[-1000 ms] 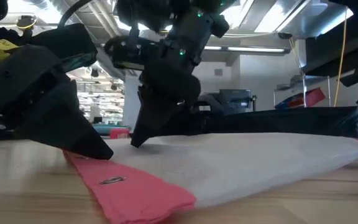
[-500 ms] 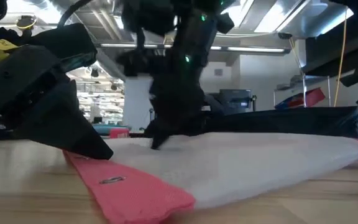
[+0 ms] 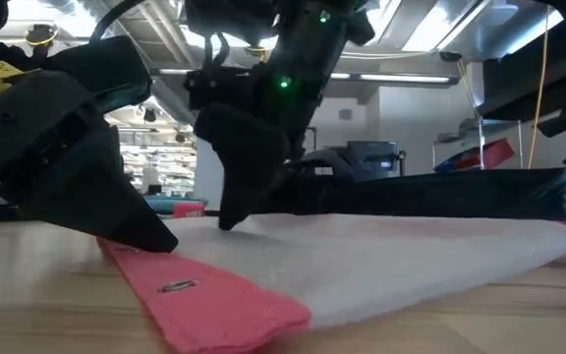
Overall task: Unpack backpack
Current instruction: Remove the black pen from the transparent zip bag
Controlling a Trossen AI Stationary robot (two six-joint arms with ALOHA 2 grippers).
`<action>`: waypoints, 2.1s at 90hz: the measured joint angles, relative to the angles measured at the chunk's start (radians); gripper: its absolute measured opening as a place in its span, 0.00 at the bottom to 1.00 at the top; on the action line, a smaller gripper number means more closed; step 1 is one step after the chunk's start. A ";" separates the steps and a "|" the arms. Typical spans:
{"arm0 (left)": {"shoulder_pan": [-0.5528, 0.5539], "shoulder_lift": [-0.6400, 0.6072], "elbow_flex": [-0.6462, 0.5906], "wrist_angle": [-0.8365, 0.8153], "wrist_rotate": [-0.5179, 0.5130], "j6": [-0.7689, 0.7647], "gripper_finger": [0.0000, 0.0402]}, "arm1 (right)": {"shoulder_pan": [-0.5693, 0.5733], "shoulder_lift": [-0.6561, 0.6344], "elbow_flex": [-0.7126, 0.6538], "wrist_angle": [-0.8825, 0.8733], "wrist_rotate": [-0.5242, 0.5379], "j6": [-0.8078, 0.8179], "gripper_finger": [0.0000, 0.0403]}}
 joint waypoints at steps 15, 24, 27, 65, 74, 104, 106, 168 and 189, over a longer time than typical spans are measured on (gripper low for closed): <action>0.000 0.000 0.000 0.000 -0.001 -0.001 0.59 | 0.014 -0.002 0.010 0.038 -0.029 0.062 0.41; 0.000 0.000 0.000 0.000 -0.005 -0.002 0.59 | 0.031 -0.001 0.010 0.067 -0.018 0.065 0.41; 0.000 0.000 0.000 0.001 -0.006 -0.001 0.59 | 0.039 -0.001 0.010 0.066 -0.009 0.059 0.41; 0.000 0.000 0.000 0.001 -0.008 -0.001 0.59 | 0.053 0.010 -0.012 0.084 0.050 0.025 0.41; 0.000 0.001 0.000 0.002 -0.012 -0.001 0.59 | 0.049 0.030 -0.012 0.092 0.049 0.025 0.41; -0.007 0.002 -0.001 0.005 -0.020 -0.006 0.59 | 0.043 0.044 -0.009 0.015 0.176 0.028 0.41; -0.009 0.002 -0.001 0.005 -0.020 -0.006 0.59 | 0.042 0.043 -0.009 0.003 0.184 0.024 0.41; -0.014 0.003 -0.003 0.018 -0.025 -0.008 0.59 | -0.002 0.043 -0.015 -0.329 0.507 0.105 0.41; -0.016 0.003 -0.002 0.020 -0.024 -0.006 0.59 | -0.004 0.047 -0.016 -0.481 0.594 0.256 0.41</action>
